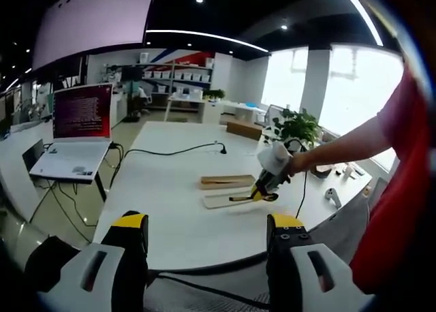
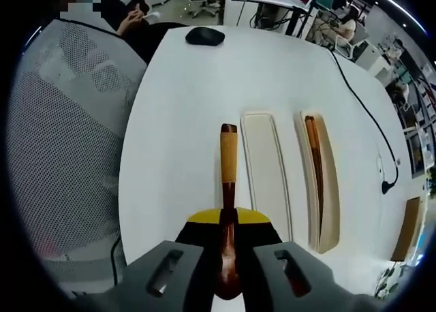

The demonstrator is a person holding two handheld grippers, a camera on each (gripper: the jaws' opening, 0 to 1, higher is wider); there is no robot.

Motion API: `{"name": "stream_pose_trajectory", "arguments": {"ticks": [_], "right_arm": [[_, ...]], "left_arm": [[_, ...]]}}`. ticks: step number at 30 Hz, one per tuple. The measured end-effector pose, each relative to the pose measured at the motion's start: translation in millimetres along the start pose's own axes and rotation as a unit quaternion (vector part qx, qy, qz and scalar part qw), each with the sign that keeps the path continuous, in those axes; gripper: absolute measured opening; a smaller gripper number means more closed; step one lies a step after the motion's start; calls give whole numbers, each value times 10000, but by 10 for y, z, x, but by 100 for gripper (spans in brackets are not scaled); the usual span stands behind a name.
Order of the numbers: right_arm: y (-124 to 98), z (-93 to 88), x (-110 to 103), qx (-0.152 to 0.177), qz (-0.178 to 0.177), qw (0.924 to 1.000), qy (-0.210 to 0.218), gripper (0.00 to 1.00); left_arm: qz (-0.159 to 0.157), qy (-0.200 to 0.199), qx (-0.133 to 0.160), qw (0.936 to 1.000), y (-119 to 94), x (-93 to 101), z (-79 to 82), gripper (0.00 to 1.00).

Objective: Arrange the utensils inside the cutlery case until each visible utensil rests in its matching compartment.

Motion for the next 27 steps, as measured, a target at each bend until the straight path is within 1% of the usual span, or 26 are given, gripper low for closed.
{"name": "stream_pose_trajectory", "arguments": {"ticks": [6,10,18,27], "right_arm": [[-40,-6,87,-15,2,10000,19,1],[-53,-8,122,-40,3,10000,-42,1],[-122,41,262,-50,-21,9999,-123,1],[-177,78,403,-69,-50,9998,-157,1]], "left_arm": [[8,-44,-10,10000,-2,2,-20,72],[15,-41,-9,10000,-3,2,-22,72],[16,-4,-11,10000,9,3,1,72],[56,-70,-1,10000,-9,-16,-27,72]]}}
Point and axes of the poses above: the point that each gripper's makers call its tool centre point, and the gripper's own axes: y roughly forward along the fingers, x roughly to its right, z roughly out of its top, the point moved 3 cm from there along -y, roughly backward along the fingers, and after that the axes turned 4 degrees about -z, right-handed, at the moved point
